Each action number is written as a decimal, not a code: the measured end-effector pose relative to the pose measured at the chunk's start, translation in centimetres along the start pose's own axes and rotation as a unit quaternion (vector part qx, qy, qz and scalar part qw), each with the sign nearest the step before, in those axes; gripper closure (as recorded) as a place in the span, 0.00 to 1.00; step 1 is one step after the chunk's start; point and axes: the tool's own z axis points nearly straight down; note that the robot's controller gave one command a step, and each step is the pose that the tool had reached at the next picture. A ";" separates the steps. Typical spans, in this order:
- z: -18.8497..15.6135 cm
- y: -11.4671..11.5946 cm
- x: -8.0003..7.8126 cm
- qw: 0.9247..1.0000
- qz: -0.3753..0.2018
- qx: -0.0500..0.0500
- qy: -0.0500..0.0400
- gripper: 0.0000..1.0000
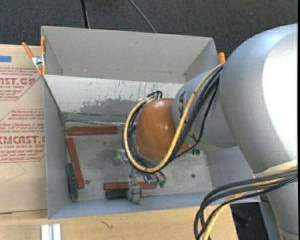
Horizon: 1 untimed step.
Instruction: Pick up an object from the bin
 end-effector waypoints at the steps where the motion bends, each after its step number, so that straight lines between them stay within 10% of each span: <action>1: -0.1 -1.8 0.7 0.990 0.144 0.000 0.004 1.00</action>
Offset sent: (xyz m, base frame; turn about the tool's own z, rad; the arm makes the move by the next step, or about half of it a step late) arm 0.0000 0.0000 0.0000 0.0000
